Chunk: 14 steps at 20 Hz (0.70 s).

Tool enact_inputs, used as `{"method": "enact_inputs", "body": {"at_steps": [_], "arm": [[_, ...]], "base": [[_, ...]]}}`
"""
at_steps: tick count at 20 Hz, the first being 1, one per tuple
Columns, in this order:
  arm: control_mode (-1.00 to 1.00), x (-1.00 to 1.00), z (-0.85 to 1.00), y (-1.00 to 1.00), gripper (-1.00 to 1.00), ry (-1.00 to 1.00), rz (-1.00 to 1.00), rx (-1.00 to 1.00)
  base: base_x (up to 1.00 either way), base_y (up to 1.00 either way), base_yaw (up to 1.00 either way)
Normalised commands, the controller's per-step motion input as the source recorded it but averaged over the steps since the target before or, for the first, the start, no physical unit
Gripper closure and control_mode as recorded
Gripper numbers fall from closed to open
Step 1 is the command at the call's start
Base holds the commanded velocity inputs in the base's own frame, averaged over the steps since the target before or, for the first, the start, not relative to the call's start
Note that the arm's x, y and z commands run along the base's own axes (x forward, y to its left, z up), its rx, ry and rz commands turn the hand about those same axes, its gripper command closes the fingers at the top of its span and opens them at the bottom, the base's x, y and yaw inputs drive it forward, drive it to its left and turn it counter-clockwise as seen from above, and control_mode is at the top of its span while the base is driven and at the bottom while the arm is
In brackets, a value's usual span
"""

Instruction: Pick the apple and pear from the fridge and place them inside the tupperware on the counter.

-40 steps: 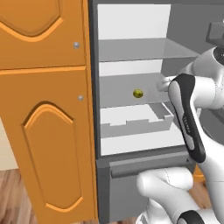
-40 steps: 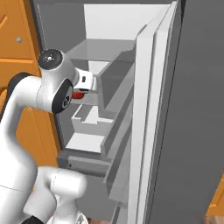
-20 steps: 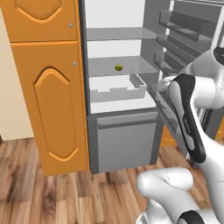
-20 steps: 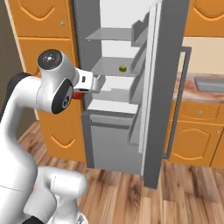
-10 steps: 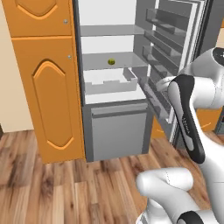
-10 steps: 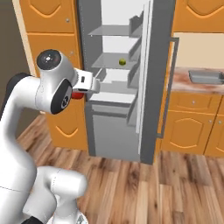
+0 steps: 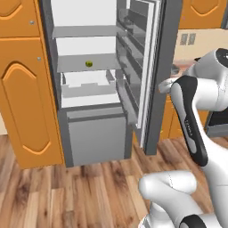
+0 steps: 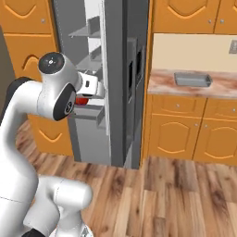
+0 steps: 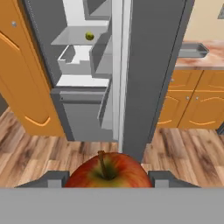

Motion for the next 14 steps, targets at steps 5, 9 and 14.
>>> {"method": "enact_inputs", "body": {"at_steps": [5,9,14], "arm": [[1.0,0.0,0.0,0.0,1.0,0.0,0.0,0.0],[1.0,0.0,0.0,0.0,1.0,0.0,0.0,0.0],[1.0,0.0,0.0,0.0,1.0,0.0,0.0,0.0]], "base": [[0.0,-0.96,0.0],[0.0,-1.0,0.0],[0.0,-1.0,0.0]]}}
